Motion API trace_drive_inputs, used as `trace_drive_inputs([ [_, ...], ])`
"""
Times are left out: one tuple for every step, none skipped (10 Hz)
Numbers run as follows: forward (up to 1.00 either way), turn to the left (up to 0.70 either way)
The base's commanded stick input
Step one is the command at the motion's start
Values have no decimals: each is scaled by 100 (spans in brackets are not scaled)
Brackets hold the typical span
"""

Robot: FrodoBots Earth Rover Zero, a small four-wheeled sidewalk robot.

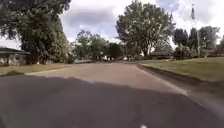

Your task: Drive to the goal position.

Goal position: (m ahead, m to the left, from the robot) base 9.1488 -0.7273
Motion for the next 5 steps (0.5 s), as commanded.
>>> trace_drive_inputs([
  [100,0],
  [100,0],
  [100,0],
  [100,0],
  [100,0],
])
